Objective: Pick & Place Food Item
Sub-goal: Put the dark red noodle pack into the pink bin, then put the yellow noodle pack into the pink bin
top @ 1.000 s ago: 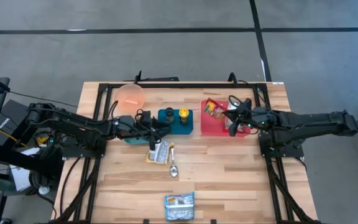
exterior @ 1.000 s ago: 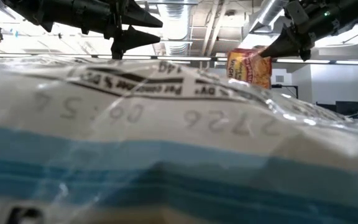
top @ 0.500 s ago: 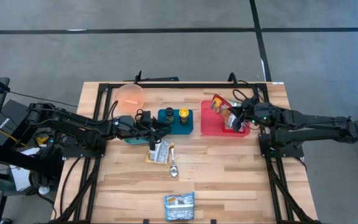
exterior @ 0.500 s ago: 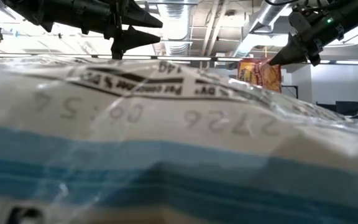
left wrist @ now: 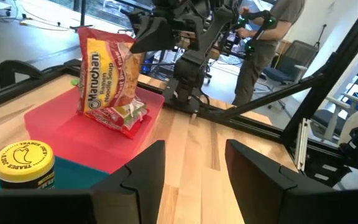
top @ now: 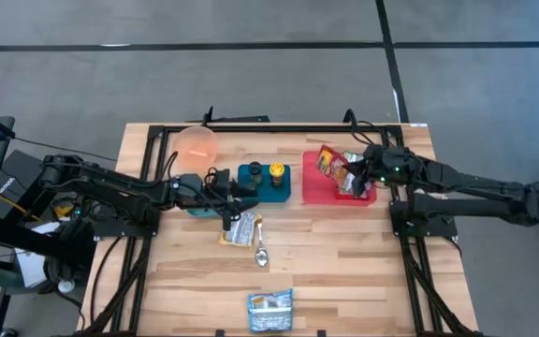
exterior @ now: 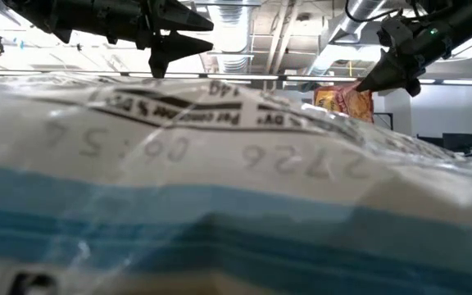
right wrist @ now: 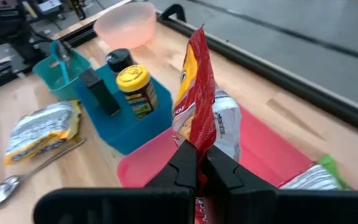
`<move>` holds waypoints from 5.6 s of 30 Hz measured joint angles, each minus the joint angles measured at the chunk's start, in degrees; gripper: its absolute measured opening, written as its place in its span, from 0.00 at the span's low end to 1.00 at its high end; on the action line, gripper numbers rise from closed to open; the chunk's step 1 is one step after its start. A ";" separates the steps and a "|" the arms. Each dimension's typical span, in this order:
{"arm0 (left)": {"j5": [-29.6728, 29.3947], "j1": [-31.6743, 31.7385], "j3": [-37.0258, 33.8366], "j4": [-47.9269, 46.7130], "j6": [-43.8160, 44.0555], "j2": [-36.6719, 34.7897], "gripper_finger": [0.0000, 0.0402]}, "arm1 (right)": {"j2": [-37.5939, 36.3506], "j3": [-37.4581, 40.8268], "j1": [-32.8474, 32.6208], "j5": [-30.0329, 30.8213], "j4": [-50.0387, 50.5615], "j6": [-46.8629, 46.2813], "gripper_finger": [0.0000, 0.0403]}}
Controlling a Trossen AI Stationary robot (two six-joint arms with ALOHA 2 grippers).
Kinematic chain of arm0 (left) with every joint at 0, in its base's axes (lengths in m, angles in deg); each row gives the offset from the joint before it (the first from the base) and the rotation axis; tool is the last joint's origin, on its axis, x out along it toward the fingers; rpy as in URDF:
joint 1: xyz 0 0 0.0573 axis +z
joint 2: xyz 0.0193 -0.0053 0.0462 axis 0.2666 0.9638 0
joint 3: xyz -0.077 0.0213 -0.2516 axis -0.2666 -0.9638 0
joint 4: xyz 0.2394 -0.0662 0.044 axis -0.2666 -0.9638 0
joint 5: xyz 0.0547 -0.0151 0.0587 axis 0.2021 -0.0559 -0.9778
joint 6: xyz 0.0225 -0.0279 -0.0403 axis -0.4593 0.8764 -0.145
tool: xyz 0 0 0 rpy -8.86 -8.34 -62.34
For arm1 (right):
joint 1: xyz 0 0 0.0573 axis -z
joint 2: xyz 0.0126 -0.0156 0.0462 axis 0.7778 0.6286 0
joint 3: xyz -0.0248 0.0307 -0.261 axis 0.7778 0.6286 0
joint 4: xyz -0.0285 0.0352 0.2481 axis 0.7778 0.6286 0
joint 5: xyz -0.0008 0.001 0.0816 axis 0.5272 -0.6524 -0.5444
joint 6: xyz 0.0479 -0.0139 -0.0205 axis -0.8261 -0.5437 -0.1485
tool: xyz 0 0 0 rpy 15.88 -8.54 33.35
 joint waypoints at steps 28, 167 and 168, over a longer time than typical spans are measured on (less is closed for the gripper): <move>-0.07 0.00 0.00 0.00 0.00 0.00 0.39 | -0.72 -1.78 14.51 -18.16 12.23 0.19 0.00; -13.68 -27.10 -1.28 -52.99 29.83 0.02 0.39 | 10.97 -12.22 -0.89 1.08 8.24 1.03 0.03; -13.68 -27.10 -1.89 -52.53 30.67 0.02 0.39 | 10.97 -12.22 -0.89 1.08 8.23 1.03 0.03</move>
